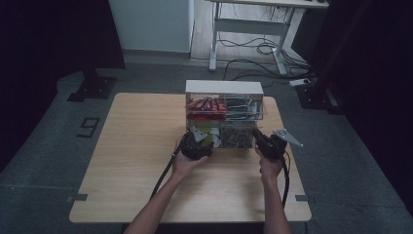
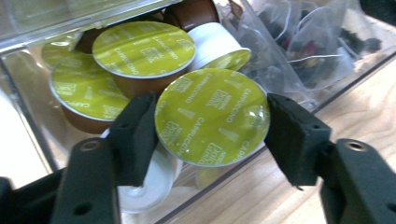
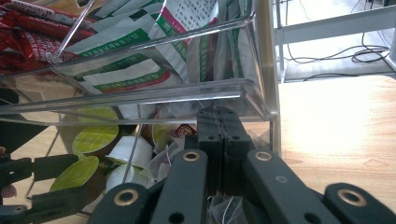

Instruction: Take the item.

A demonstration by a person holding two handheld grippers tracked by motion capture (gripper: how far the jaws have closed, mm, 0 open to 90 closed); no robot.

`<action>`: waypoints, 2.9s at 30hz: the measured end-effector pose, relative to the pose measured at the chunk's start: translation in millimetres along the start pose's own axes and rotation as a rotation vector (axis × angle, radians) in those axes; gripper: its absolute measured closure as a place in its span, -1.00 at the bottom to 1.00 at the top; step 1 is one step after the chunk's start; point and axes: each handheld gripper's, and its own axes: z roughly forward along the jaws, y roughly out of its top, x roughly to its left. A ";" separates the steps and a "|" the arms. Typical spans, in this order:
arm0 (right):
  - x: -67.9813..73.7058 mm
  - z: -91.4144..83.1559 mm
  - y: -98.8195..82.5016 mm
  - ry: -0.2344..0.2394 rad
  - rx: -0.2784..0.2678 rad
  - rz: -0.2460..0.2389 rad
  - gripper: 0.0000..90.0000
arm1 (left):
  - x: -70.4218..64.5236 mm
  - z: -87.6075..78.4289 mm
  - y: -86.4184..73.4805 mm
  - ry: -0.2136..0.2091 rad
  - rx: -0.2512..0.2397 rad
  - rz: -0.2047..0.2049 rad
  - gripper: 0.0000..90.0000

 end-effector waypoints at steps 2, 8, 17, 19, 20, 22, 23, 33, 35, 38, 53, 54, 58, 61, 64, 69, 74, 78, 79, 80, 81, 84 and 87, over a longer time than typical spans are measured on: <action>-0.1 0.0 0.0 -0.001 -0.001 0.001 0.97 | -0.1 0.0 0.3 0.003 0.001 -0.002 -0.15; -1.0 0.0 -0.1 -0.001 -0.002 0.004 0.97 | -0.2 -2.3 1.5 -0.008 0.000 -0.028 -0.14; -1.9 -0.1 0.0 -0.004 -0.004 0.004 0.97 | -4.1 -19.8 4.4 -0.015 -0.043 -0.015 -0.14; -1.8 0.1 -0.3 -0.005 0.000 0.004 0.97 | -4.9 -25.3 5.5 -0.023 -0.055 -0.007 -0.14; -1.8 0.3 -0.5 -0.006 0.001 0.004 0.97 | -5.1 -27.9 6.0 -0.027 -0.060 -0.005 -0.14; -1.7 0.9 -0.9 -0.006 0.003 0.002 0.97 | -4.9 -32.8 6.6 -0.029 -0.068 -0.004 -0.14; -1.7 1.1 -1.1 -0.006 0.003 0.002 0.97 | -4.4 -35.0 6.7 -0.031 -0.069 -0.005 -0.14; -1.6 2.9 -2.1 -0.008 0.010 0.000 0.97 | -0.3 -57.4 -1.5 -0.053 -0.098 -0.025 -0.14; -1.7 2.9 -2.1 -0.007 0.010 0.001 0.97 | 0.7 -62.2 -4.2 -0.053 -0.103 -0.025 -0.14; -1.5 3.0 -2.1 -0.008 0.010 0.000 0.97 | 3.3 -69.1 -7.9 -0.054 -0.106 -0.029 -0.14; -0.6 5.7 -4.6 -0.010 0.025 -0.006 0.97 | 26.6 -88.2 -31.4 -0.017 -0.080 -0.052 -0.14; -0.5 6.0 -4.9 -0.010 0.025 -0.006 0.97 | 28.6 -88.6 -33.7 -0.014 -0.078 -0.058 -0.14; -0.6 6.4 -5.3 -0.009 0.025 -0.008 0.97 | 36.8 -91.3 -44.8 -0.001 -0.063 -0.070 -0.14; -0.7 6.6 -5.6 -0.011 0.028 -0.009 0.97 | 43.1 -94.3 -54.2 0.009 -0.050 -0.084 -0.14; -0.5 7.3 -6.2 -0.012 0.031 -0.011 0.97 | 50.0 -97.0 -63.6 0.015 -0.040 -0.102 -0.14; 0.6 8.2 -7.2 -0.016 0.035 -0.015 0.97 | 59.8 -100.0 -76.3 0.030 -0.022 -0.121 -0.14; 1.2 9.4 -8.3 -0.016 0.041 -0.018 0.97 | 64.2 -100.5 -84.6 0.039 -0.005 -0.126 -0.14; 1.5 10.0 -8.9 -0.017 0.043 -0.020 0.97 | 67.1 -100.3 -92.3 0.052 0.014 -0.126 -0.14; 1.7 10.4 -9.3 -0.018 0.046 -0.021 0.97 | 68.6 -100.1 -96.0 0.056 0.025 -0.126 -0.14; 1.8 10.6 -9.5 -0.018 0.047 -0.022 0.97 | 69.3 -99.7 -98.2 0.056 0.032 -0.127 -0.14; 2.0 10.8 -9.7 -0.019 0.049 -0.022 0.97 | 69.7 -99.0 -100.4 0.058 0.041 -0.126 -0.14; 1.9 11.4 -10.4 -0.019 0.051 -0.024 0.97 | 70.7 -96.9 -106.7 0.060 0.060 -0.129 -0.14; 2.0 11.7 -10.7 -0.020 0.053 -0.024 0.97 | 71.6 -93.8 -111.6 0.055 0.085 -0.132 -0.14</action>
